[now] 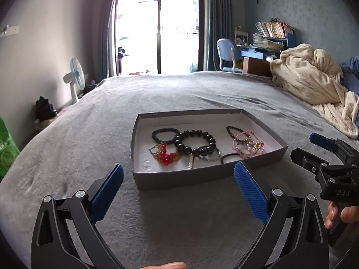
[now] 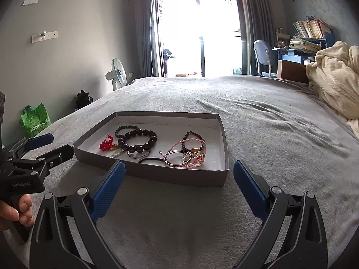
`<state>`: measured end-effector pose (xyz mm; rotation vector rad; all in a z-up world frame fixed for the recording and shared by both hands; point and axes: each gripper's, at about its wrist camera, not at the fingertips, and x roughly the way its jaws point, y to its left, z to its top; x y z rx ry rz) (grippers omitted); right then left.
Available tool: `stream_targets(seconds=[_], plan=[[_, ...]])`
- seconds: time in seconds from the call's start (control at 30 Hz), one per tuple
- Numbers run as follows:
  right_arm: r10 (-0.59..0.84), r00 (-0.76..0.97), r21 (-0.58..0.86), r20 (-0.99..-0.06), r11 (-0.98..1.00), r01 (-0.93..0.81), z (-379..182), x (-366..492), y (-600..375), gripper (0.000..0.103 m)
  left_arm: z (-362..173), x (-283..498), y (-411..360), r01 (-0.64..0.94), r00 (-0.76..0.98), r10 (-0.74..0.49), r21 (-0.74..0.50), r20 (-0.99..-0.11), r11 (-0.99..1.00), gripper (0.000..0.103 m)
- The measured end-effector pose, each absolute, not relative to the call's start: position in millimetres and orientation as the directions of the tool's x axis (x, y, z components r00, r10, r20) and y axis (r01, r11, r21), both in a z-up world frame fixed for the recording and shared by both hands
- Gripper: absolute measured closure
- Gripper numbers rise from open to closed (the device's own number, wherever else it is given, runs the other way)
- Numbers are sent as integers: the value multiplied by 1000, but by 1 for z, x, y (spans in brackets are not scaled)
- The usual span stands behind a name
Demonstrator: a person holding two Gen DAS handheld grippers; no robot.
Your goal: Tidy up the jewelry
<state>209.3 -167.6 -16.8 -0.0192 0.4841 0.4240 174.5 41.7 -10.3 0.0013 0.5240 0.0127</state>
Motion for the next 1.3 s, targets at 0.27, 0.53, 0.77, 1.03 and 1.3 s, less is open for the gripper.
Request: stream_targets(seconds=[0.27,0.53,0.77,1.03,1.3], plan=[[391,799,85,-457,913,-398,-17,210,-168,6,-11,175,42,-15,863,15,4,-505,1000,5],[388,801,91,-456,916,-392,-17,211,-169,6,-13,176,43,-12,858,10,-1,-514,1000,5],[388,797,90,-462,915,-393,-18,212,-168,6,-14,176,43,-13,857,12,0,-515,1000,5],[388,798,88,-462,915,-393,-18,212,-168,6,-12,176,44,-15,855,12,-2,-519,1000,5],[387,797,86,-463,915,-395,-18,212,-166,6,-12,176,43,-16,852,13,-2,-523,1000,5]])
